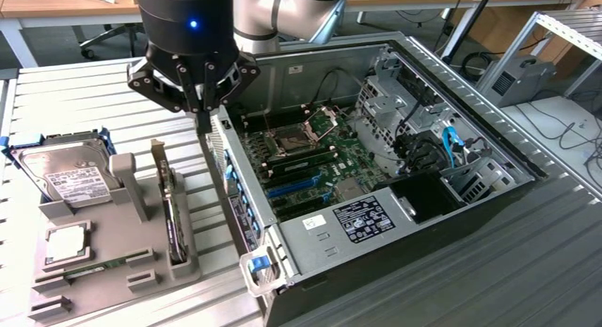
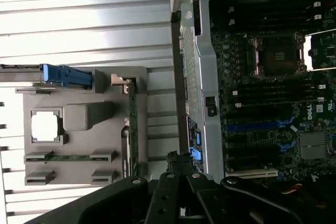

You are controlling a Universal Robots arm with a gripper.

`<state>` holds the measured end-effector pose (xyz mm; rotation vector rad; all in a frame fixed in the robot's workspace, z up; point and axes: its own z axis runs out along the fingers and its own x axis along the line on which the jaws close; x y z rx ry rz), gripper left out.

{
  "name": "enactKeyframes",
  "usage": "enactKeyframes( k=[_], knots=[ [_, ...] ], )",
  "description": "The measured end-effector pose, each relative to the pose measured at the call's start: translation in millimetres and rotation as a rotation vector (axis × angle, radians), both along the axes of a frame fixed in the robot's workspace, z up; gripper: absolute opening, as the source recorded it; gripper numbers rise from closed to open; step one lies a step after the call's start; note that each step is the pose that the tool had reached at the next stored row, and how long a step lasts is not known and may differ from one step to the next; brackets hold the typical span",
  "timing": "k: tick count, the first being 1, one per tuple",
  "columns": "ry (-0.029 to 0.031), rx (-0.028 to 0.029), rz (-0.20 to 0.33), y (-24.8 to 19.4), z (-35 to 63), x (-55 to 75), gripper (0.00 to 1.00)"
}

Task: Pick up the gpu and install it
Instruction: 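Reach for the gpu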

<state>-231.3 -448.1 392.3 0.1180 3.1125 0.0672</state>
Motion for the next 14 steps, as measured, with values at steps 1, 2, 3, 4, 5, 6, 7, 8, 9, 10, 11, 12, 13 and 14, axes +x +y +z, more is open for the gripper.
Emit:
enactKeyframes(
  k=[1, 2, 3, 4, 5, 6, 7, 8, 9, 10, 11, 12, 13, 14],
  knots=[
    [0.0000, 0.0000, 0.000, -0.3, 0.0, 0.0, 0.11],
    [0.0000, 0.0000, 0.000, -0.5, 0.0, 0.0, 0.11],
    [0.0000, 0.0000, 0.000, -0.8, 0.0, 0.0, 0.11],
    [0.0001, 0.0000, 0.000, -1.0, 0.0, 0.0, 0.11],
    [0.0001, 0.0000, 0.000, -1.3, 0.0, 0.0, 0.11],
    [0.0000, 0.0000, 0.000, -1.5, -0.1, 0.0, 0.11],
    [0.0001, -0.0001, 0.000, -1.8, -0.1, 0.0, 0.11],
    [0.0000, 0.0000, 0.000, -2.0, -0.1, 0.0, 0.11],
    [0.0000, 0.0000, 0.000, -2.3, -0.1, 0.0, 0.11],
    [0.0000, 0.0000, 0.000, -2.6, -0.1, 0.0, 0.11],
    [0.0000, 0.0000, 0.000, -2.8, -0.1, 0.0, 0.11],
    [0.0000, 0.0000, 0.000, -3.0, -0.2, 0.0, 0.11],
    [0.0000, 0.0000, 0.000, -3.3, -0.2, 0.0, 0.11],
    [0.0001, 0.0000, 0.000, -3.5, -0.2, 0.0, 0.11]
  ],
)
